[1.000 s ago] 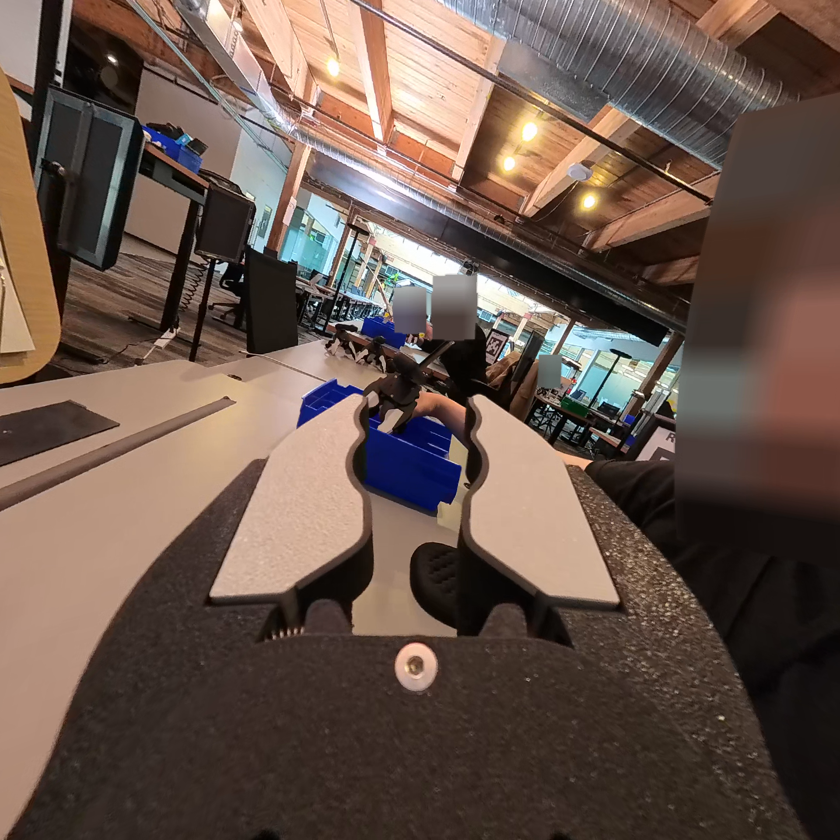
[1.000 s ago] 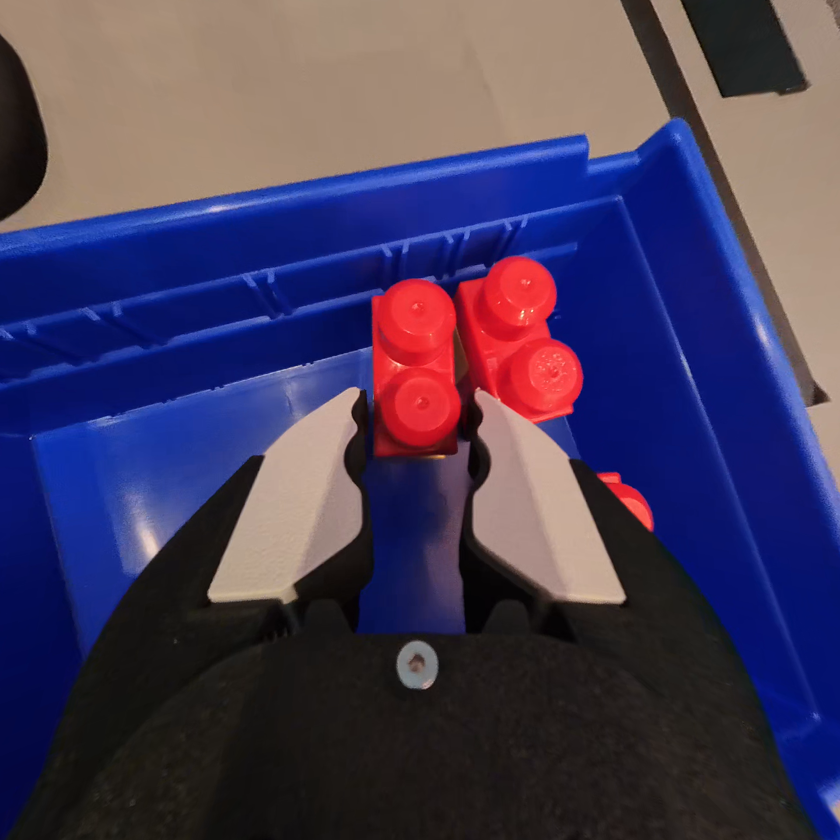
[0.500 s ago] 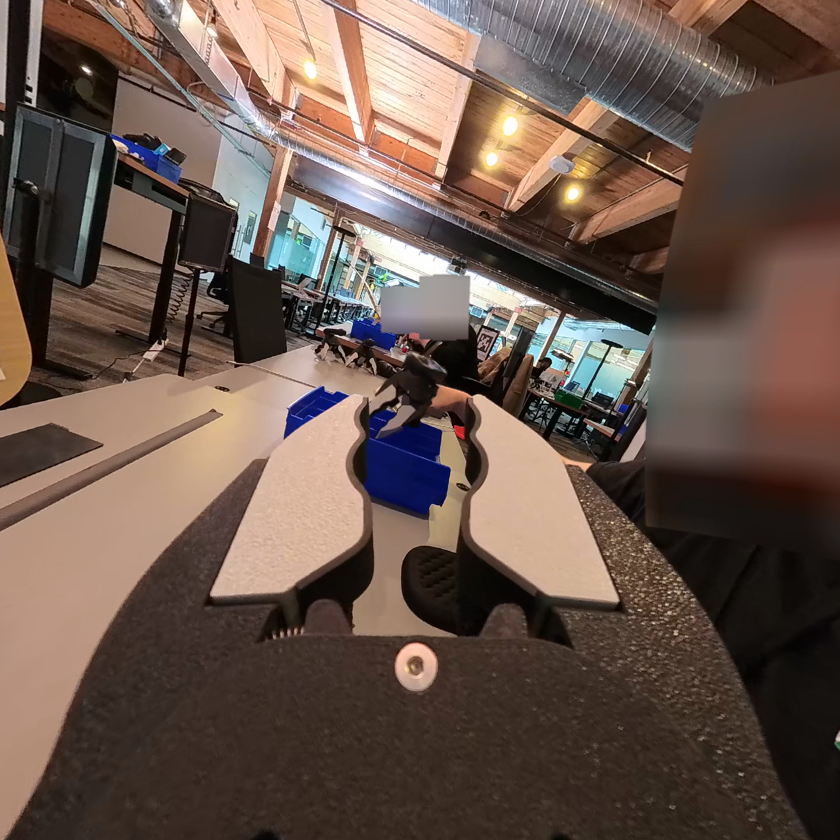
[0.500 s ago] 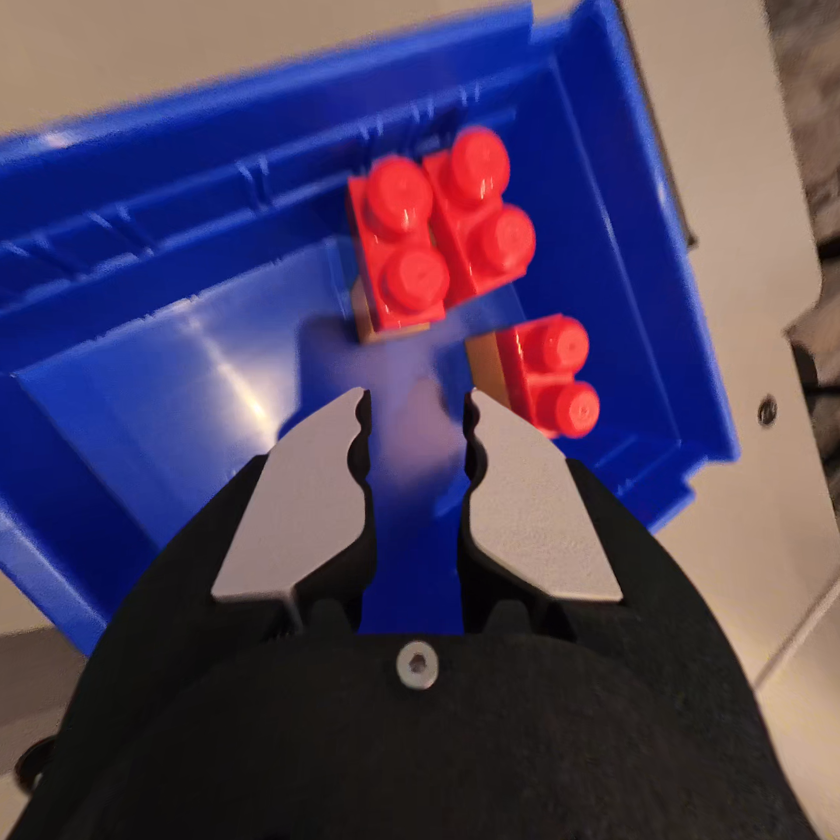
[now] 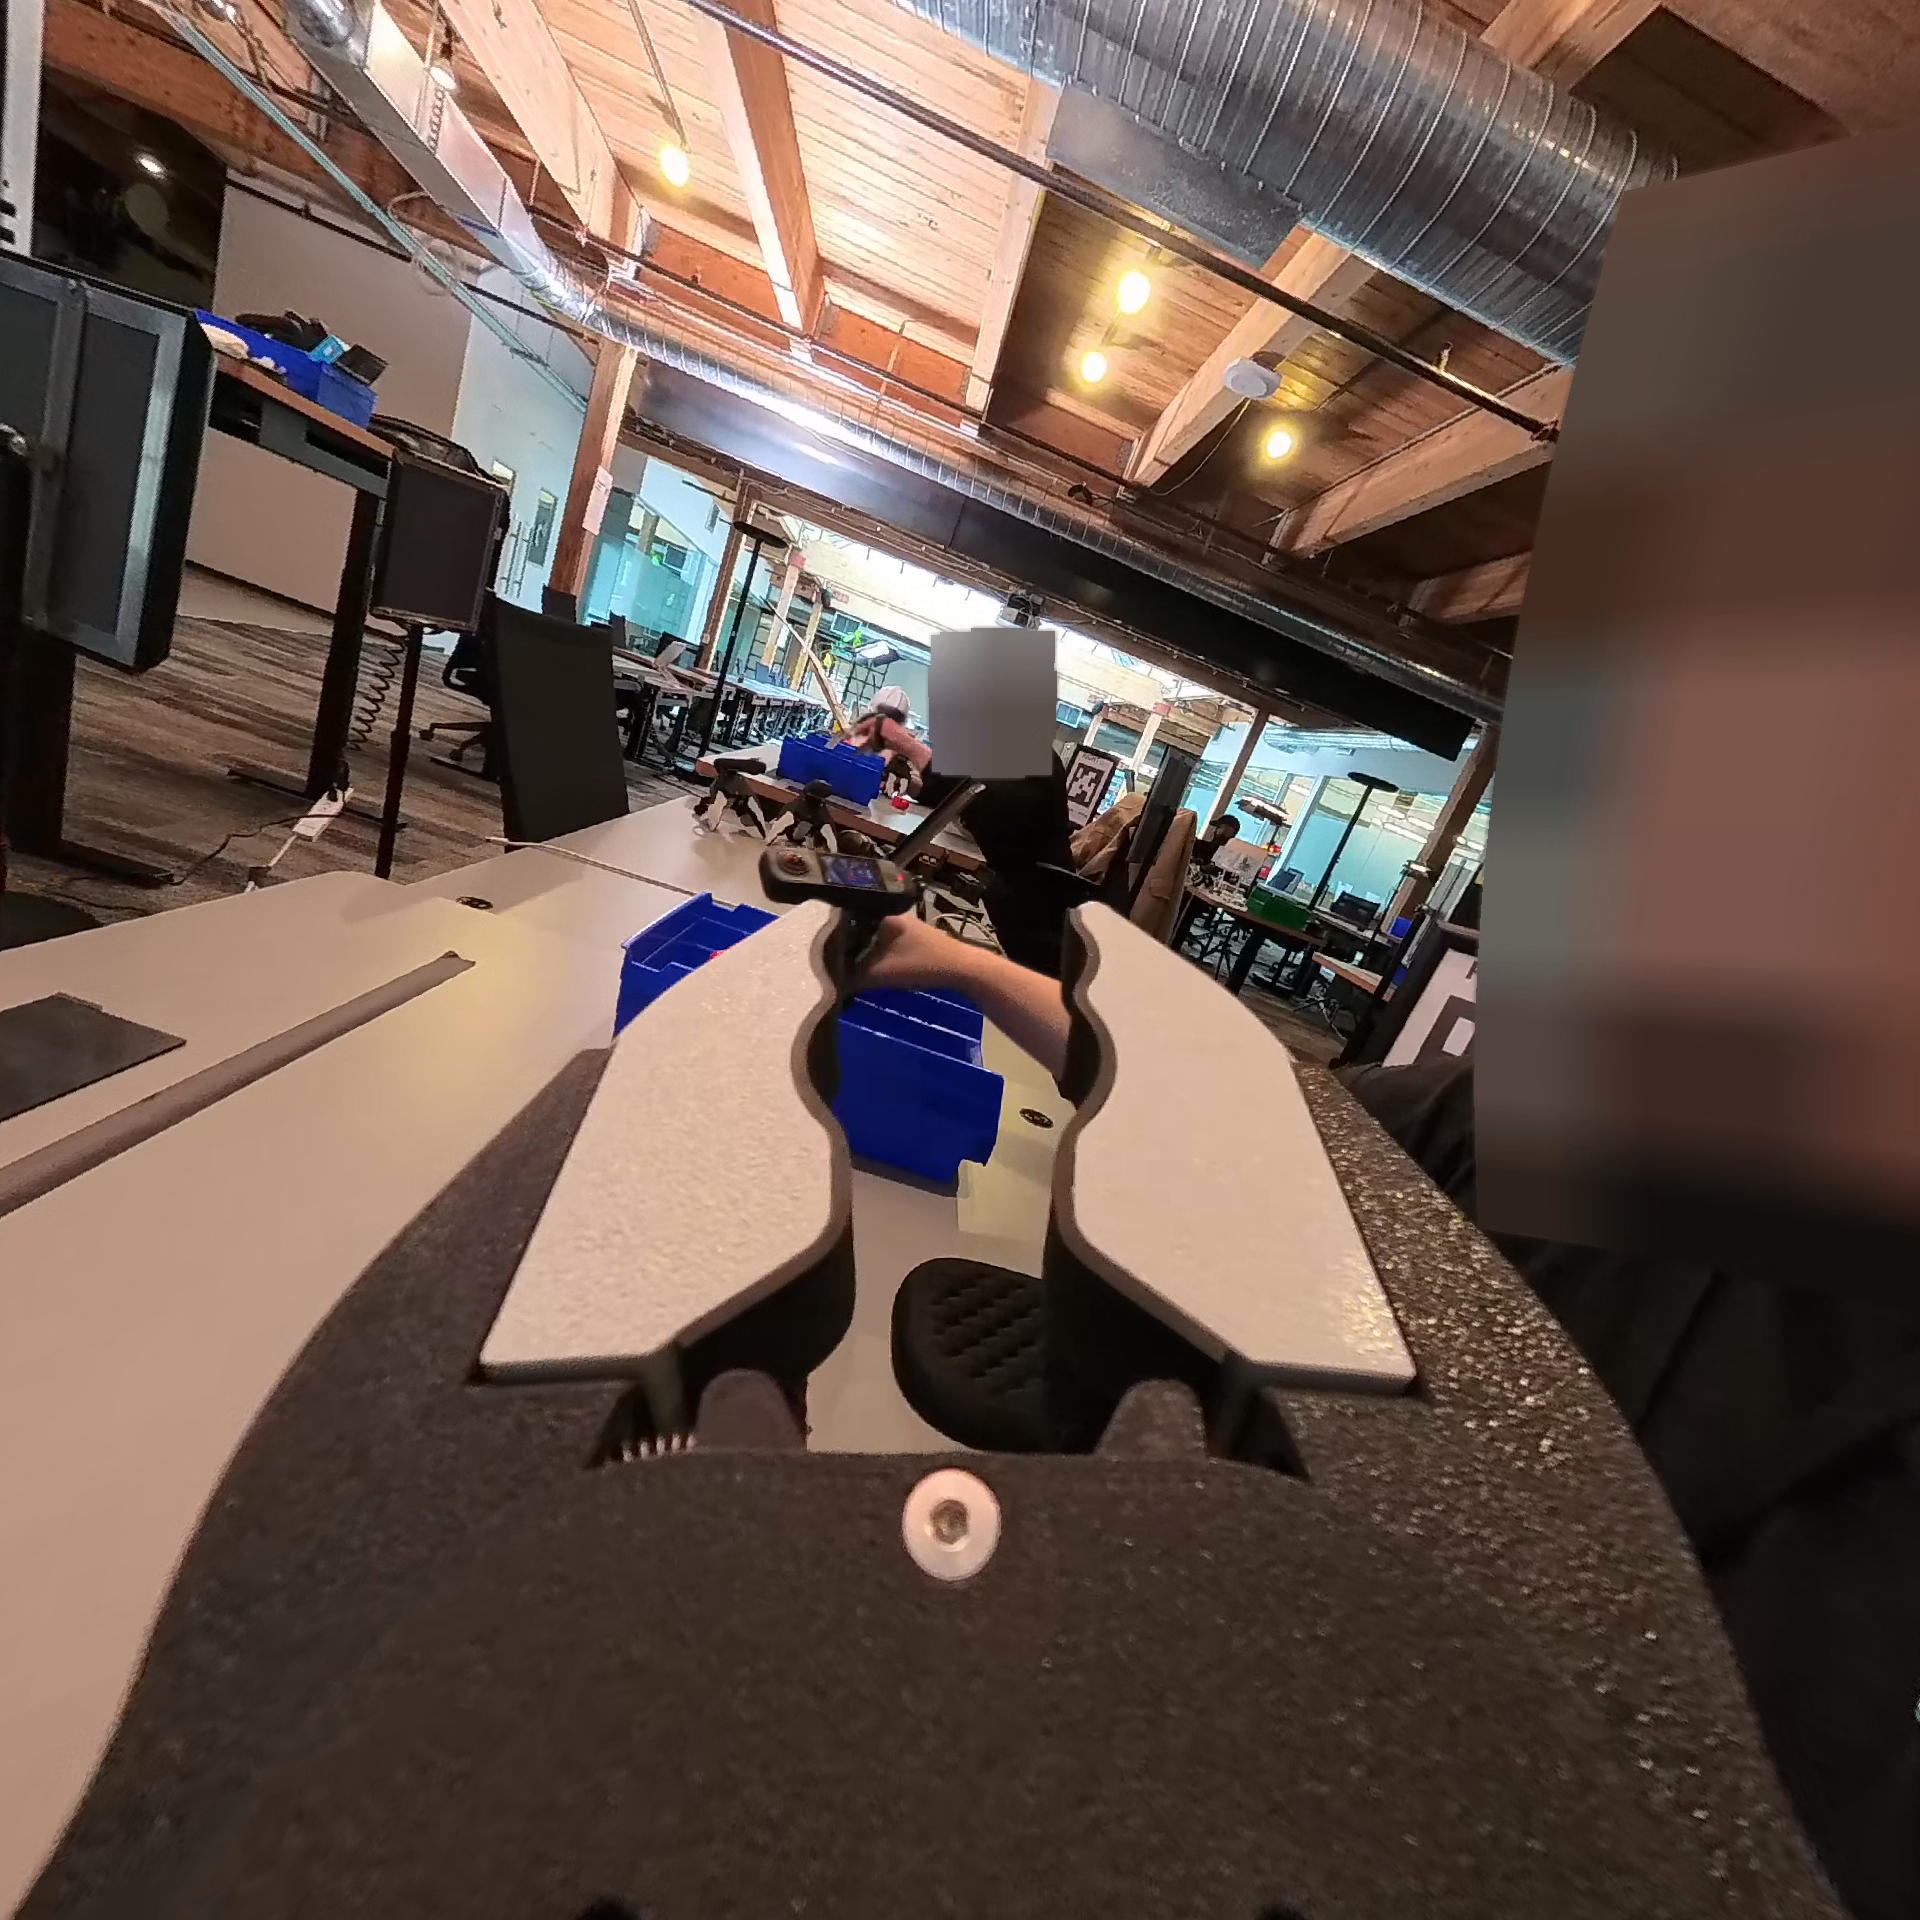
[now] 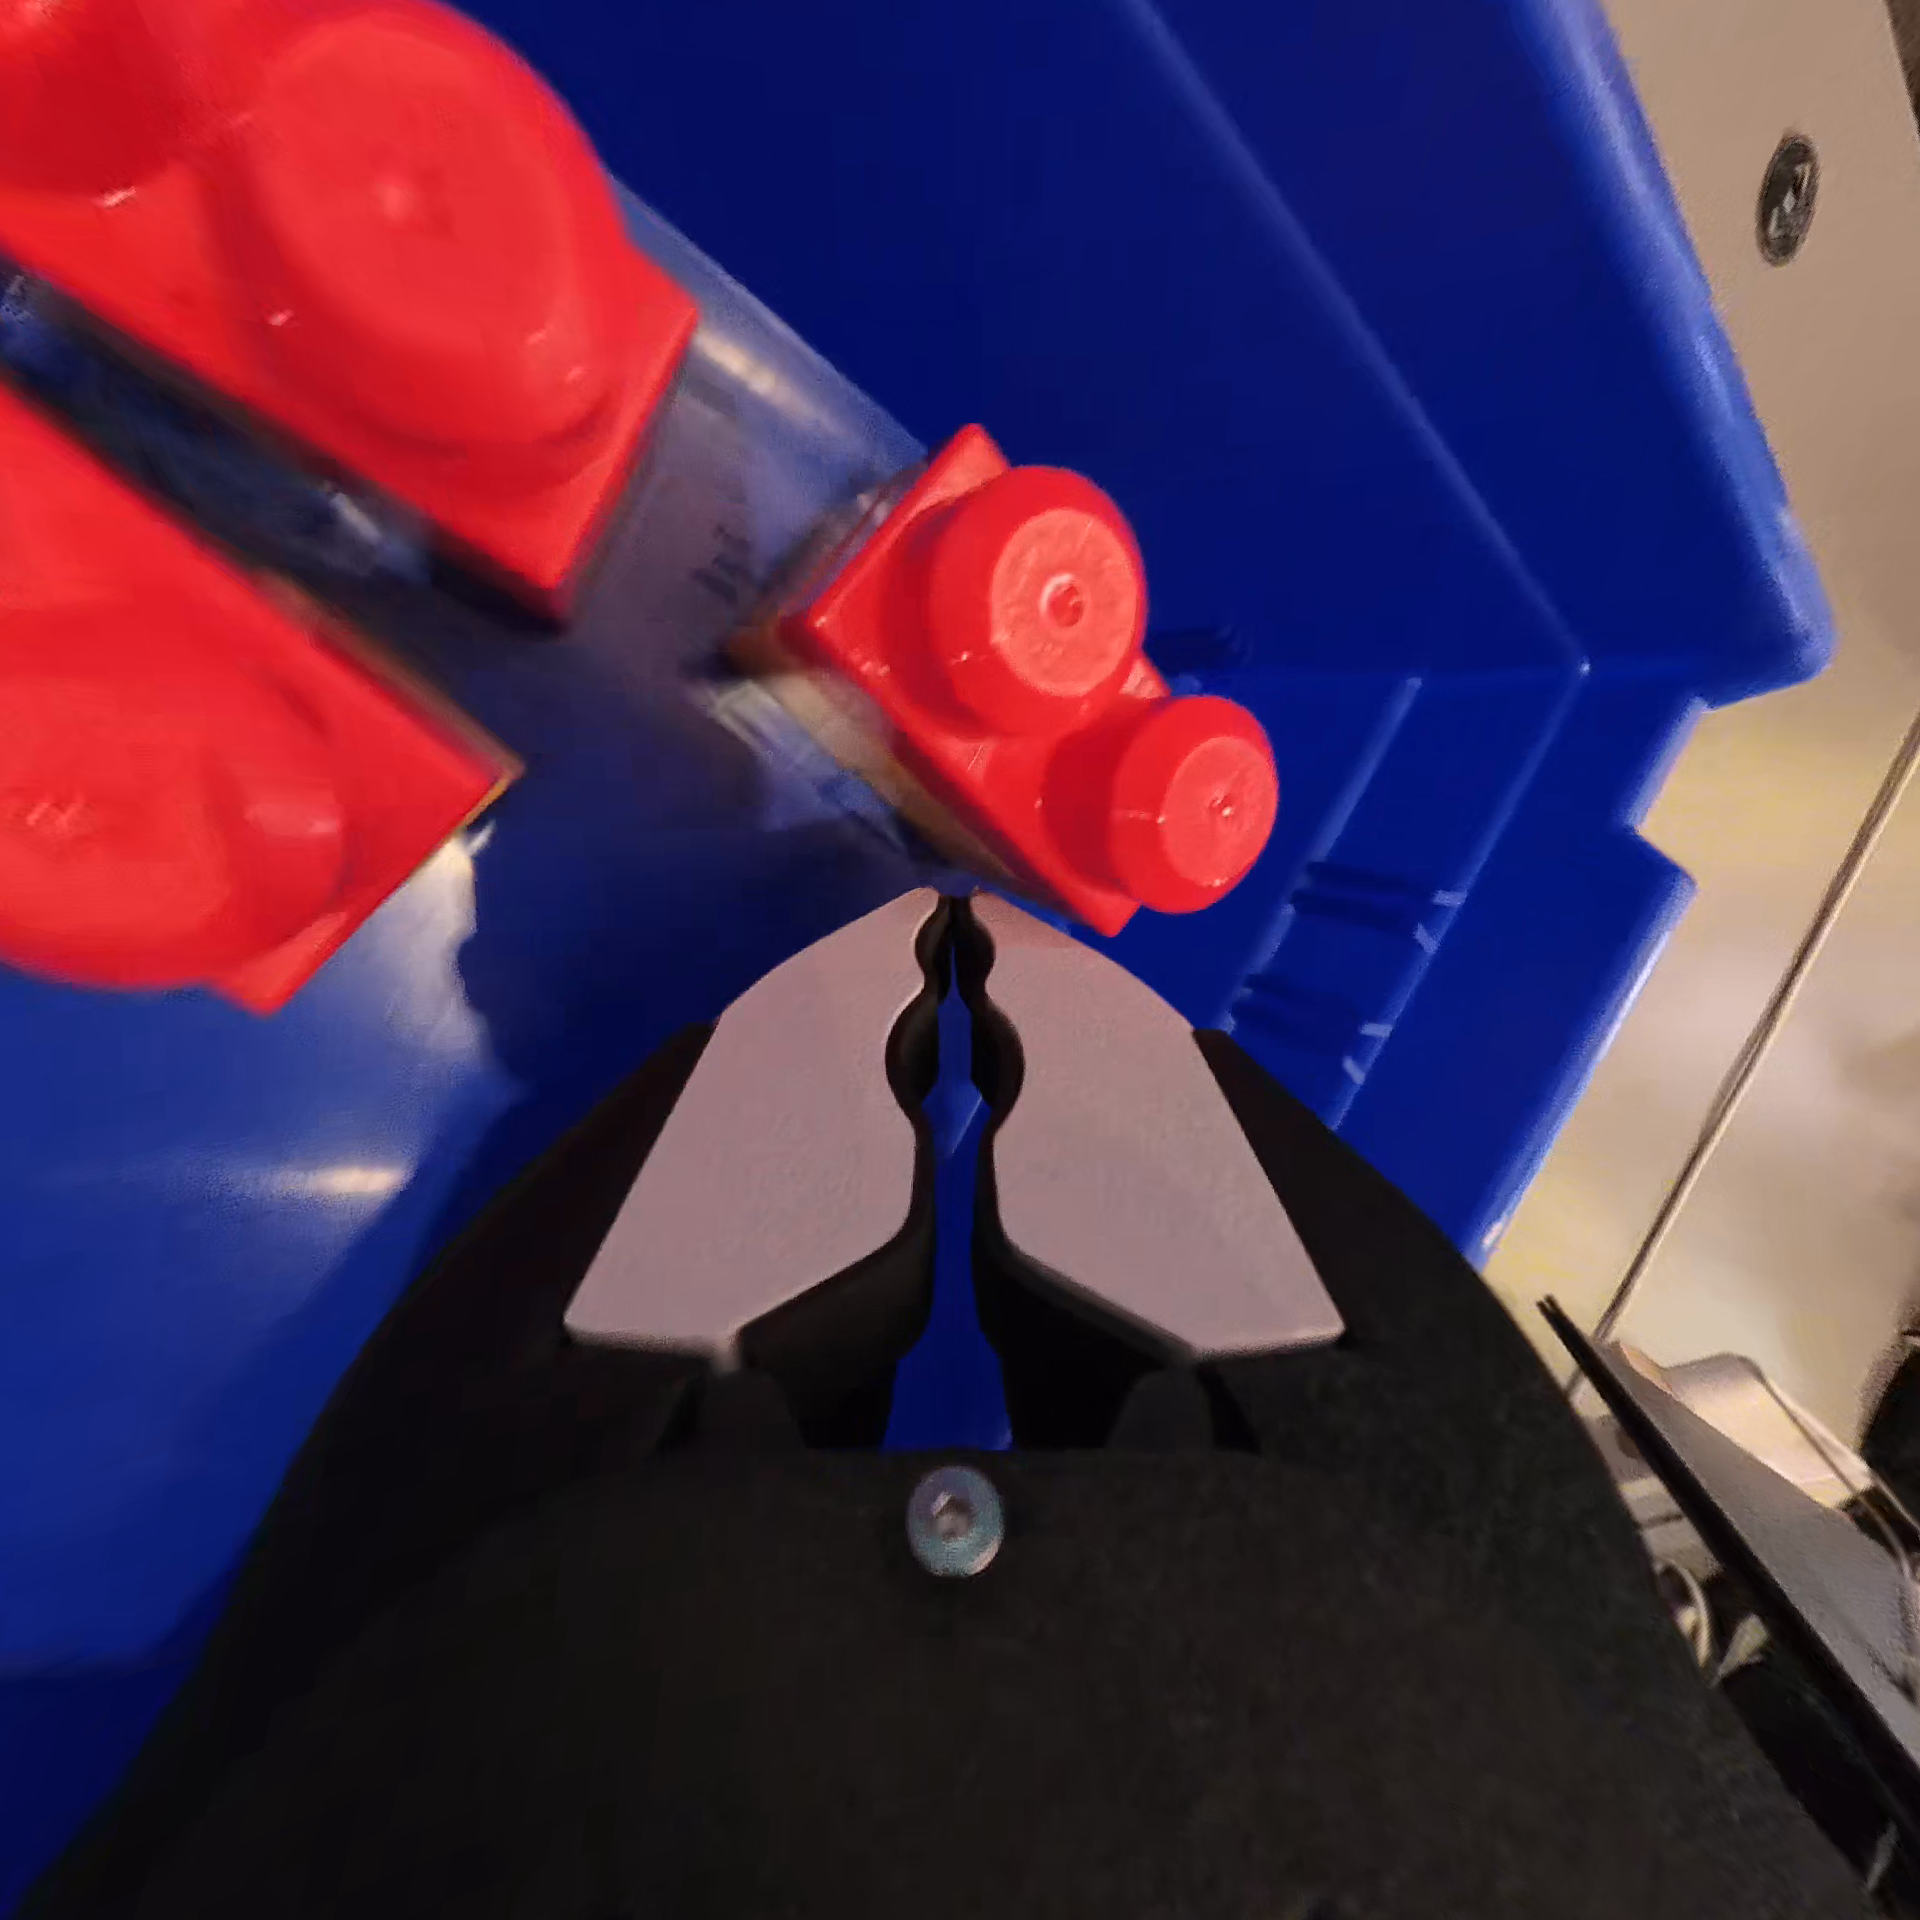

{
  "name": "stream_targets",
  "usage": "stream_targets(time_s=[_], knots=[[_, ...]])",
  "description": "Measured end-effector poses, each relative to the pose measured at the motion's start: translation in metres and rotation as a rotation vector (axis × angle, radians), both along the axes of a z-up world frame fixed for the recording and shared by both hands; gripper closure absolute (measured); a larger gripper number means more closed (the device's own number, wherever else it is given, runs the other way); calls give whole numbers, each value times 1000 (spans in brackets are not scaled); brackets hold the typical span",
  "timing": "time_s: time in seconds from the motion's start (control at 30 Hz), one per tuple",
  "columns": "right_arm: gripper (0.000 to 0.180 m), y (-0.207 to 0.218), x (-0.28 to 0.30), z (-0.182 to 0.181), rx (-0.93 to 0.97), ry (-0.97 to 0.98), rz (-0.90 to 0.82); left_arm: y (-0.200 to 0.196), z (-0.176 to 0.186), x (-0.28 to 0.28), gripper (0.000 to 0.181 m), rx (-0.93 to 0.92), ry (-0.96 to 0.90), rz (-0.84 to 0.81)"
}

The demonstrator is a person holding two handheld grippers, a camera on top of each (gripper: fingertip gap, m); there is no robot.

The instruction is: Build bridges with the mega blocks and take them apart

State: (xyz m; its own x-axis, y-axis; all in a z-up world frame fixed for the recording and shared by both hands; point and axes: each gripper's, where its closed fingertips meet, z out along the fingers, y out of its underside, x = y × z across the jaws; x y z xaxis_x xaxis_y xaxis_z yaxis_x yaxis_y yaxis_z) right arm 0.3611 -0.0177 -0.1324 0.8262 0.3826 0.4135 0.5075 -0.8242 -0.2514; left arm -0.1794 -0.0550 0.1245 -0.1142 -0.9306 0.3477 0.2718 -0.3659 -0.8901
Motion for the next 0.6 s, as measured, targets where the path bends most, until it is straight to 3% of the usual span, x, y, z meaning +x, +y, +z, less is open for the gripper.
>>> stream_targets(time_s=[0.27,0.5,0.6], knots=[[179,-3,4,-7,-10,-19,-35,-2,4,-2,142,7,-2,3],[179,-38,-73,10,68,453,6,-3,4,-3,142,14,-8,-8],[179,-43,-91,11,56,498,17,-5,4,-1,142,16,-6,-17]])
